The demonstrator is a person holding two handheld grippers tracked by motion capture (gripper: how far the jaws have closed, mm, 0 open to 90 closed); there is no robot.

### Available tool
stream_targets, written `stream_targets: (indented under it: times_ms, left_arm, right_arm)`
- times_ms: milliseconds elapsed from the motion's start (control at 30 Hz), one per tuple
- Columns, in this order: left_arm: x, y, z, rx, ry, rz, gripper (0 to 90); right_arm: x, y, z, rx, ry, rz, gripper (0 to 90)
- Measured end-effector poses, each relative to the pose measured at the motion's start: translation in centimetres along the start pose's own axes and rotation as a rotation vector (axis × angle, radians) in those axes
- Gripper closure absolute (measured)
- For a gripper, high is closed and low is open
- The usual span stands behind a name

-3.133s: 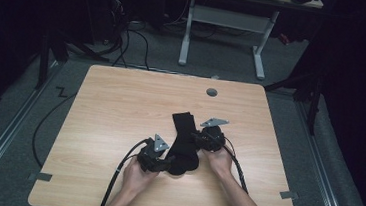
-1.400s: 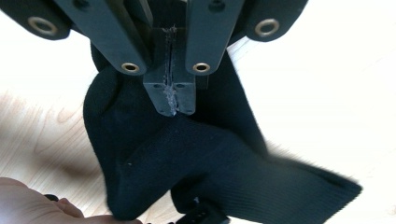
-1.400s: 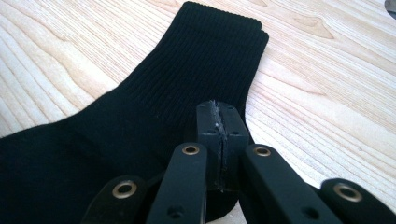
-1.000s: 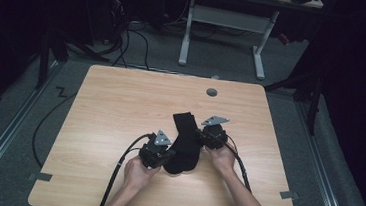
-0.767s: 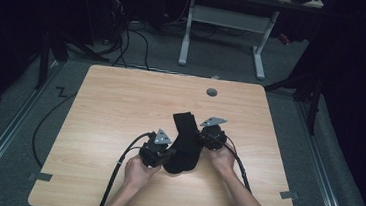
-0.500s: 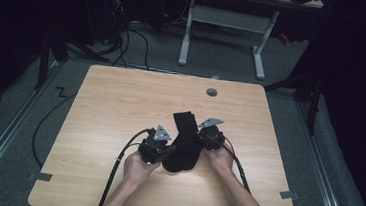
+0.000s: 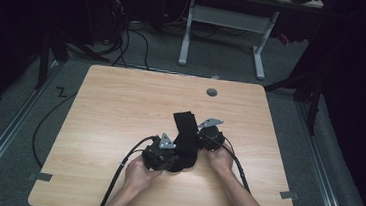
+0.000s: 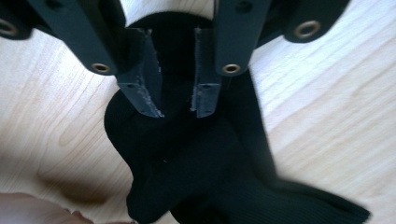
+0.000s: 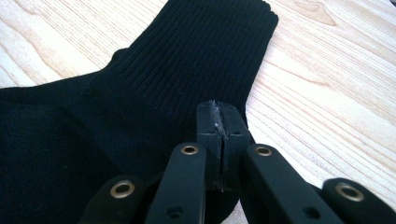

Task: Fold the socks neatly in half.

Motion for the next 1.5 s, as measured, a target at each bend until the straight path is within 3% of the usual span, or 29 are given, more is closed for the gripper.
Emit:
stream_targets:
  times_ms: [133, 267, 533, 667, 967, 1167, 1333, 1433, 1500]
  left_arm:
    - [-0.1, -1.3, -0.3, -0.011, 0.013, 0.000, 62.7]
    - [-0.3, -2.2, -0.5, -0.027, 0.007, 0.016, 64.8]
    - [-0.6, -2.8, -0.8, -0.047, -0.036, 0.039, 88.0]
    - [-0.8, -2.4, -0.9, -0.048, -0.054, 0.022, 89.6]
    - [-1.6, 0.6, -0.1, -0.024, -0.044, -0.045, 89.8]
    - [-0.6, 1.0, 0.8, -0.035, -0.057, 0.012, 89.8]
    - [0.2, 0.1, 1.1, -0.035, -0.061, 0.069, 89.3]
    - [0.5, 0.0, 1.3, -0.034, -0.040, 0.046, 87.7]
    - [0.4, 0.2, 1.4, -0.037, -0.029, 0.017, 81.6]
  right_arm:
    - [0.0, 0.0, 0.0, 0.004, 0.004, -0.001, 88.9]
    - [0.0, -0.1, 0.1, 0.012, 0.019, 0.001, 88.9]
    - [0.0, -0.1, 0.3, 0.030, 0.039, 0.003, 88.9]
    - [0.0, -0.1, 0.3, 0.033, 0.041, 0.002, 89.0]
    - [0.0, -0.2, 0.3, 0.031, 0.035, -0.003, 89.0]
    - [0.0, -0.2, 0.3, 0.033, 0.040, -0.003, 89.0]
    - [0.0, -0.2, 0.2, 0.027, 0.037, -0.003, 88.9]
    - [0.1, -0.1, 0.0, 0.014, 0.029, -0.007, 88.8]
    - [0.1, 0.0, 0.1, 0.016, 0.028, -0.009, 88.9]
Point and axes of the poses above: each handheld gripper's, and its own axes: y roughly backward along the jaws, x roughly out of its underside, z roughly to its left, the point moved 3 cm from there along -y, roughly forward along the jaws, and after that the axes turned 3 degrees about -x, right-handed, at the moved point
